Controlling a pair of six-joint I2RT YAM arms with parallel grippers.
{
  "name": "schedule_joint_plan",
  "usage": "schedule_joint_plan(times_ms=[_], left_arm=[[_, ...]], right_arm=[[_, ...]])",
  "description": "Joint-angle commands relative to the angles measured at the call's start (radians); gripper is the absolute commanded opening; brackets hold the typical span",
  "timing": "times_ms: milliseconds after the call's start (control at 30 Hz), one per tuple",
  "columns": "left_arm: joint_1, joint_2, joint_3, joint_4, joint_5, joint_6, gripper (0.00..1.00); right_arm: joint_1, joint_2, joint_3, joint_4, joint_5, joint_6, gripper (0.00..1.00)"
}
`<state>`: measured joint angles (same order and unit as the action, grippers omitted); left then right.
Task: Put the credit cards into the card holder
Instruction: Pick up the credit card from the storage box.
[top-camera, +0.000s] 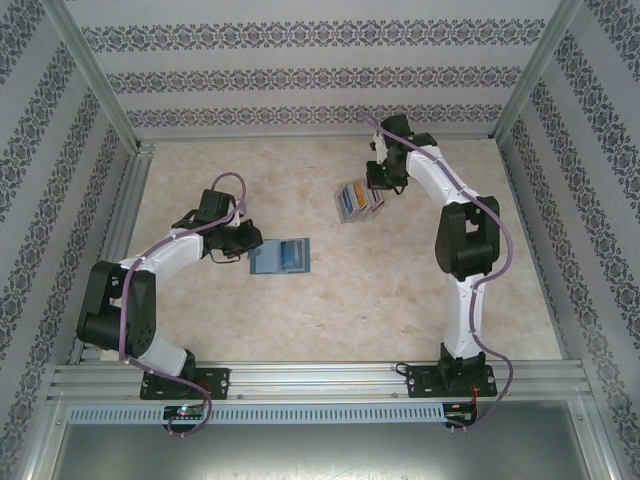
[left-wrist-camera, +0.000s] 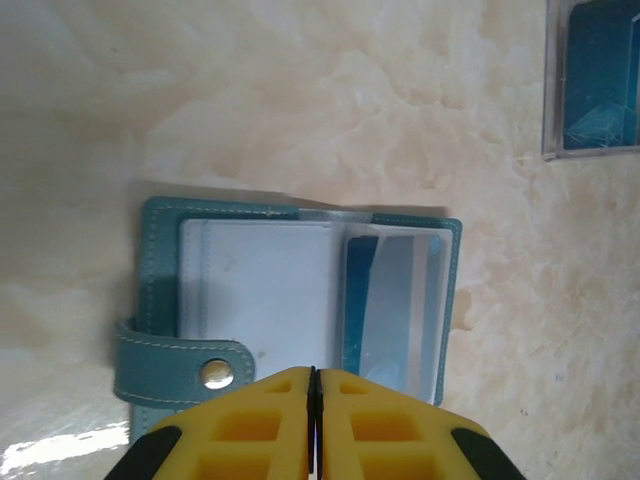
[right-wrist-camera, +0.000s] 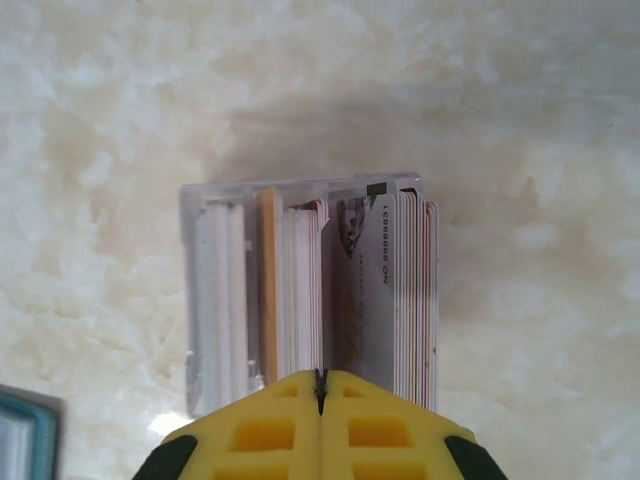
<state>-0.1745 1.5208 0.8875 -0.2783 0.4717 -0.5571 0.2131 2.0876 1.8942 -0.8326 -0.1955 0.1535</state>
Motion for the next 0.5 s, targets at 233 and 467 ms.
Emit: schedule_joint_plan(times_ms=[233,467], left_arm=[[0.048,-0.079,-0.062,-0.088,-0.063,0.023,0.14],[0.051,-0.062,-0.125,-0.023,0.013,-0.004,0.14]], right_arm=[[0.007,-0.242,-0.198,0.071,-0.088,0.058,0.06],[0.064,-0.391,-0.505,0.298,-0.288,0.225,0.06]])
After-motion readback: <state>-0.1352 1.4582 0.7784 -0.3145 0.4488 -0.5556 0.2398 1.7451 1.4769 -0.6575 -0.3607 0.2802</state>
